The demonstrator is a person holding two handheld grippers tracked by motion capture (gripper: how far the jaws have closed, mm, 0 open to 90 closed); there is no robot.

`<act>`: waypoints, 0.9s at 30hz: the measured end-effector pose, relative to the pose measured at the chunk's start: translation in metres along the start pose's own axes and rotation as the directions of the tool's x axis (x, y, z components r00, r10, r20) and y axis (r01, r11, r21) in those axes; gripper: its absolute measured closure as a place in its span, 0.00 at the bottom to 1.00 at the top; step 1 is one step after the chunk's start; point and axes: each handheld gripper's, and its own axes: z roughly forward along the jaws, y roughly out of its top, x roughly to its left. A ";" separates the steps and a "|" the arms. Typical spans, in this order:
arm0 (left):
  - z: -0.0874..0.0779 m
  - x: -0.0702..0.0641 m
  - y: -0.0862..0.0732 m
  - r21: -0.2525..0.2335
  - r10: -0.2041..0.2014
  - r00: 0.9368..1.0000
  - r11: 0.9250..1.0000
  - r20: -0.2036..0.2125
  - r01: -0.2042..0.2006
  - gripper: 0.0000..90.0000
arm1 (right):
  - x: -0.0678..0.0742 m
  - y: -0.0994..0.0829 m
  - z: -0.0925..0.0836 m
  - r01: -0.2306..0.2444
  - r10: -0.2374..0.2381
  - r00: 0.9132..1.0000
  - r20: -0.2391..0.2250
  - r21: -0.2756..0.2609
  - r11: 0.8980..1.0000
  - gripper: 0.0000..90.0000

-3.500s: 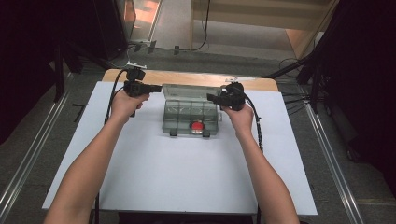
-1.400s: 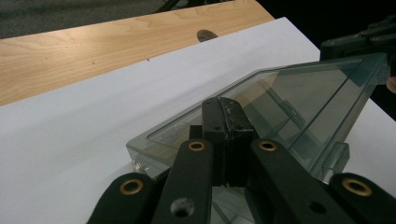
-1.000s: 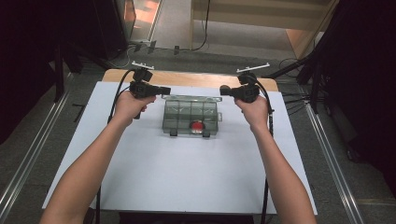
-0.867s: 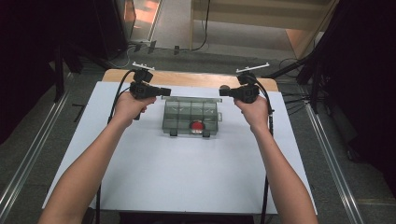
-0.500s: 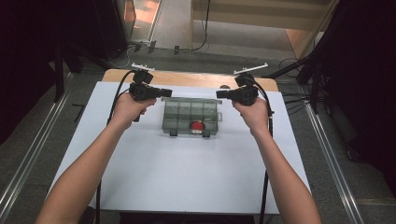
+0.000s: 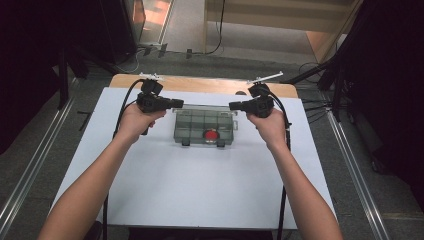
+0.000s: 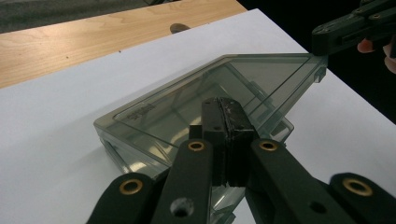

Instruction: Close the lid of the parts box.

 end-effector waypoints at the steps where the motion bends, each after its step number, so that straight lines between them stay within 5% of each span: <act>1: 0.000 0.000 -0.001 0.000 0.002 1.000 1.000 0.001 -0.002 1.00 | 0.000 -0.001 0.001 -0.001 0.001 1.000 0.000 0.001 1.000 1.00; 27: 0.005 -0.005 -0.021 0.007 0.013 1.000 1.000 0.016 -0.013 1.00 | 0.003 -0.020 0.006 0.004 -0.004 1.000 -0.006 0.020 1.000 1.00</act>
